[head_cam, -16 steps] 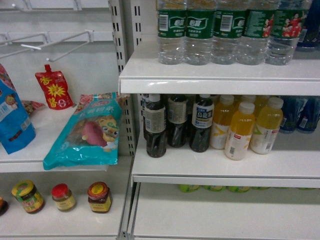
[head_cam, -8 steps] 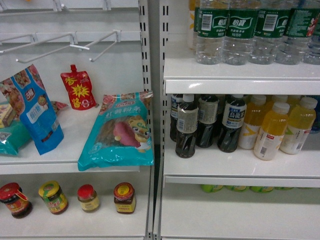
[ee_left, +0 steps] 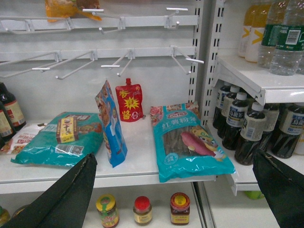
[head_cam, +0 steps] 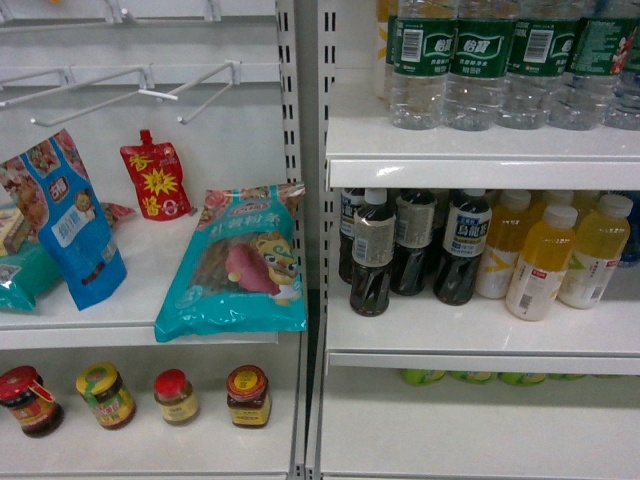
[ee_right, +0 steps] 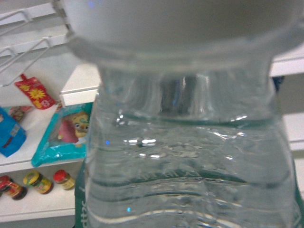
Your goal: Move water from second to third shelf
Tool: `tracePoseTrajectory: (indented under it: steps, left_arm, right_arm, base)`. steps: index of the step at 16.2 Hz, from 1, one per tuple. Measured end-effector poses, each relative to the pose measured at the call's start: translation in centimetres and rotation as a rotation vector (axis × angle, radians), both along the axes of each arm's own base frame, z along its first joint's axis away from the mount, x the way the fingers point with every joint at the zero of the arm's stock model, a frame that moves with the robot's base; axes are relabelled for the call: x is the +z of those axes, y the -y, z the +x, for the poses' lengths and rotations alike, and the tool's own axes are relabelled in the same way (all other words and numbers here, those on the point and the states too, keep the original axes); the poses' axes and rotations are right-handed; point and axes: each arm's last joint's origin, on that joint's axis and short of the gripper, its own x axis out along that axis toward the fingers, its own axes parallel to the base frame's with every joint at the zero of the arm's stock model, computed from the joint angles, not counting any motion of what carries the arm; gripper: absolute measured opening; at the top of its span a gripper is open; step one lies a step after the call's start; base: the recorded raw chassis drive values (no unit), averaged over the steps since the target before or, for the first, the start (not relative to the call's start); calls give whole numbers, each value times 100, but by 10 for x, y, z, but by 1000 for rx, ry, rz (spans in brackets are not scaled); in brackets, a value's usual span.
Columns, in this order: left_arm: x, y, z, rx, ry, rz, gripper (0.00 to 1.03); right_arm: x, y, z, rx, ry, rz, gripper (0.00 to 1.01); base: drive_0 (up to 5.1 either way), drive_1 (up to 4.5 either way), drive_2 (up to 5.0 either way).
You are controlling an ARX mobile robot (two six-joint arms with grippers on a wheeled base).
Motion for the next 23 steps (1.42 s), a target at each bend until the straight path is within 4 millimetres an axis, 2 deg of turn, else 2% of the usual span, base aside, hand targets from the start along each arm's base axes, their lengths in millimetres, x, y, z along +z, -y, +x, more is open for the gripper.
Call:
tracePoseTrajectory:
  steps: [2,7,10,12,16,19,23]
  left_arm:
    - [0,0,0,-1,0,0,98]
    - [0,0,0,-1,0,0,98]
    - [0,0,0,-1,0,0,98]
    - [0,0,0,0,0,0,98]
    - [0,0,0,-1,0,0,98]
    - [0,0,0,0,0,0,98]
    - [0,0,0,-1,0,0,98]
  right_arm:
    - [7,2,13,68,33,-16,43]
    - [28,5,51,85,142,-86,43]
    - [27,5,111,81,151,-130,43]
    - [20,0,154,113,125,-142,43]
    - [18,-9,230,125,76,-140,43]
    - [17,-13,270,120,56,-134,43]
    - [23,-24,311,93,31,-84,43]
  base:
    - [0,0,0]
    - [0,0,0]
    - [0,0,0]
    - [0,0,0]
    - [0,0,0]
    - [0,0,0]
    - [0,0,0]
